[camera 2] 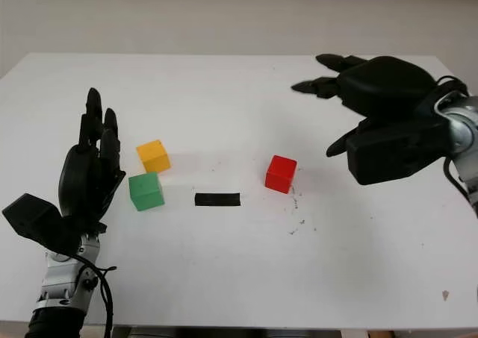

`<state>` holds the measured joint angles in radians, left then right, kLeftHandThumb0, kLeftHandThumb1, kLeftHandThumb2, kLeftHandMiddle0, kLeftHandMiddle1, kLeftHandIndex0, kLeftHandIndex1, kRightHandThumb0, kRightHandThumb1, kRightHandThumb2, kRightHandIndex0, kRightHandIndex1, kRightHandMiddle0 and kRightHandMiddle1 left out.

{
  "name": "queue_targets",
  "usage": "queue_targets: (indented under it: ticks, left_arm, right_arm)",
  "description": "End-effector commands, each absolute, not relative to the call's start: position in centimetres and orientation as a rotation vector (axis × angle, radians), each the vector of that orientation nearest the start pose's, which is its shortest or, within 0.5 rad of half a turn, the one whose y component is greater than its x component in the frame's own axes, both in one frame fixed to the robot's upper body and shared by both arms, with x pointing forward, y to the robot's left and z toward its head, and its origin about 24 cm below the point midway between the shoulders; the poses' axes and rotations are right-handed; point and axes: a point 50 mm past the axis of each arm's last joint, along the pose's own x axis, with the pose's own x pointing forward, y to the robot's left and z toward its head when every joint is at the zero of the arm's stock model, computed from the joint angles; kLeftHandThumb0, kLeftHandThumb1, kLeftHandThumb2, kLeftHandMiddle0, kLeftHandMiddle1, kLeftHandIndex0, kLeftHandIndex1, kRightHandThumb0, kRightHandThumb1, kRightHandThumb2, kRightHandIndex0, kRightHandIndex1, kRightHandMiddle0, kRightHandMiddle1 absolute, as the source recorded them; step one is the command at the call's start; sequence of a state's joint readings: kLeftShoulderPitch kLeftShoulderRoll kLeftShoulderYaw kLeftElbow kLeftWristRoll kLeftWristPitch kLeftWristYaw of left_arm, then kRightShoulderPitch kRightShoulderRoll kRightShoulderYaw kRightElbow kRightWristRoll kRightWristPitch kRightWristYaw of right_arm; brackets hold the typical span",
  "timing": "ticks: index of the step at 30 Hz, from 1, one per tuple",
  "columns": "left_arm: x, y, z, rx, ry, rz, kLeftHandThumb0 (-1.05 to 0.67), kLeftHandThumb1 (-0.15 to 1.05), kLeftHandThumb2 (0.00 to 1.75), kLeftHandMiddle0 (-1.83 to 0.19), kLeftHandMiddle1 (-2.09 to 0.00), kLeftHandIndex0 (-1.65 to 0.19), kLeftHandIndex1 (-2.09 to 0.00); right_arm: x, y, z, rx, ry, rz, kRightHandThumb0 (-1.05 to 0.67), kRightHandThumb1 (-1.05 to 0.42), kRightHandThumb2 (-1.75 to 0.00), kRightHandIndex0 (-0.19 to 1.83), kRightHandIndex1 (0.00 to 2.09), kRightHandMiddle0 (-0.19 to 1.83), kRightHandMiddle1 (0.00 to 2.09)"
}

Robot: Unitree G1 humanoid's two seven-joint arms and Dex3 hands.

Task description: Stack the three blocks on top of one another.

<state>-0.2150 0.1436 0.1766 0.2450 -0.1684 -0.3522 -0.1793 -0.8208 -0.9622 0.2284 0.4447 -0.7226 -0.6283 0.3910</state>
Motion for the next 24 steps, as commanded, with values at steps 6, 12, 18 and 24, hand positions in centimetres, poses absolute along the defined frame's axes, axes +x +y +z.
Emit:
queue_targets:
  ticks: [6,12,18,24]
  left_arm:
    - [28.6,20.1,8.9,0.002,-0.363,-0.032,-0.74,1.05,0.63,0.19,0.00,0.19,0.00]
    - [28.6,20.0,8.8,-0.005,-0.360,-0.030,-0.73,1.05,0.65,0.19,0.00,0.19,0.00]
    - [28.5,20.0,8.6,0.001,-0.350,-0.035,-0.75,1.05,0.64,0.19,0.00,0.19,0.00]
    - [28.5,20.1,8.8,-0.002,-0.360,-0.030,-0.74,1.05,0.63,0.19,0.00,0.19,0.00]
  right_arm:
    - [34.3,-23.2,22.9,-1.929,-0.476,0.573,-0.57,-0.81,-0.05,0.09,0.07,0.42,0.09]
    - [34.8,-22.3,20.6,-1.911,-0.569,0.642,-0.53,-0.79,-0.05,0.07,0.05,0.44,0.08]
    - [35.2,-21.7,18.9,-1.914,-0.613,0.696,-0.52,-0.80,-0.05,0.04,0.04,0.41,0.06]
    - [35.6,-21.3,17.8,-1.895,-0.599,0.721,-0.51,-0.79,-0.05,0.02,0.04,0.41,0.06]
